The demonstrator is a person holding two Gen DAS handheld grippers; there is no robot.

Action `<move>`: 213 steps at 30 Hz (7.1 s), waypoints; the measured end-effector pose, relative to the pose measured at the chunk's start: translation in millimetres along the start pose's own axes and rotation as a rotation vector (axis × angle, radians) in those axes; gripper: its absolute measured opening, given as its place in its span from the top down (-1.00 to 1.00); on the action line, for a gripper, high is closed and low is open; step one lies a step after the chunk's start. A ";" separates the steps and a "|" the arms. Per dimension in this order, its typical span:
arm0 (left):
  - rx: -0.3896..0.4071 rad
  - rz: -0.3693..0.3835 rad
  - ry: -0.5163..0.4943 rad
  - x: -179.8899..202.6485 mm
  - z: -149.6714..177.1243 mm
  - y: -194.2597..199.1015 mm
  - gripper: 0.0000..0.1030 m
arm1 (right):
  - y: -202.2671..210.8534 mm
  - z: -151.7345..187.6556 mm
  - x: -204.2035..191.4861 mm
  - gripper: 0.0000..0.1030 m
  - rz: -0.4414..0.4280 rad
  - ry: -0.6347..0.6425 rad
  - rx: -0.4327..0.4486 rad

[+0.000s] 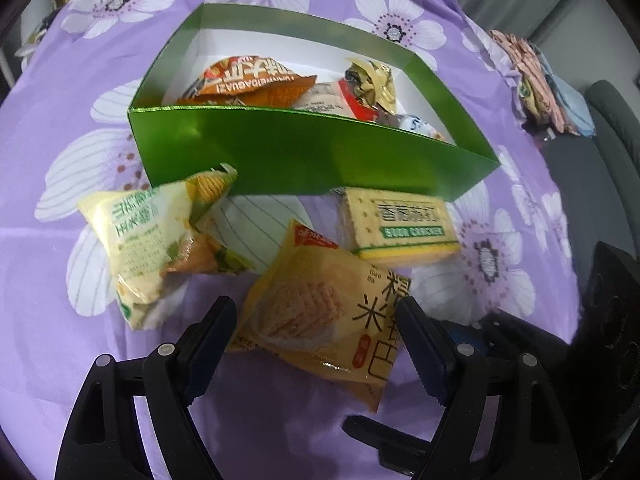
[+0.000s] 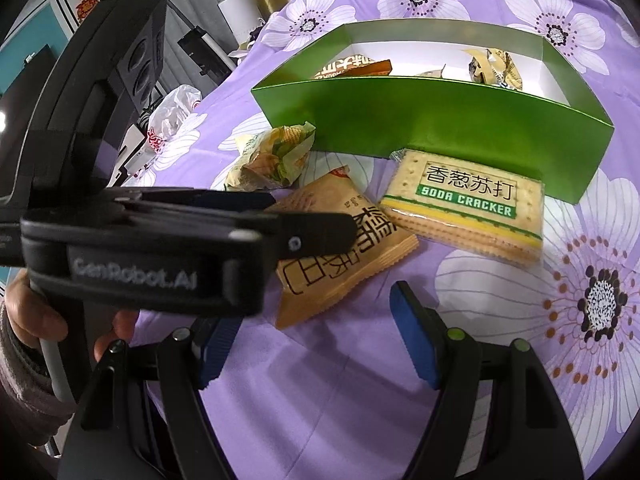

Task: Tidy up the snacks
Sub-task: 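Withdraw the left gripper and move it to the yellow rice cracker bag, then close the left gripper on the yellow rice cracker bag, then lift the yellow rice cracker bag with the left gripper toward the box, then carry the bag over the green box and lower it with the left gripper, then open the left gripper to drop the rice cracker bag into the box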

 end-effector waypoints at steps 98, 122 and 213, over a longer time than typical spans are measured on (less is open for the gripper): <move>0.173 -0.065 -0.194 71.9 -46.3 68.0 -0.24 | 80.3 -38.7 -16.3 0.34 0.039 0.116 0.307; 0.227 -0.091 -0.248 70.2 -97.5 75.9 -0.24 | 93.4 -84.0 -12.6 0.34 0.050 0.128 0.395; 0.072 -0.062 -0.111 -2.5 -168.3 -36.6 -0.42 | 8.4 -169.6 56.0 -0.05 0.167 0.031 0.239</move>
Point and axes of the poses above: each gripper's, at about its wrist camera, not at the fingertips, and y roughly against the way its jaws point, x to its right, z to its underside, the point moved 10 cm from there along -y, roughly the way its jaws point, and after that the axes turned 15 degrees about -y, right-handed, at the moved point
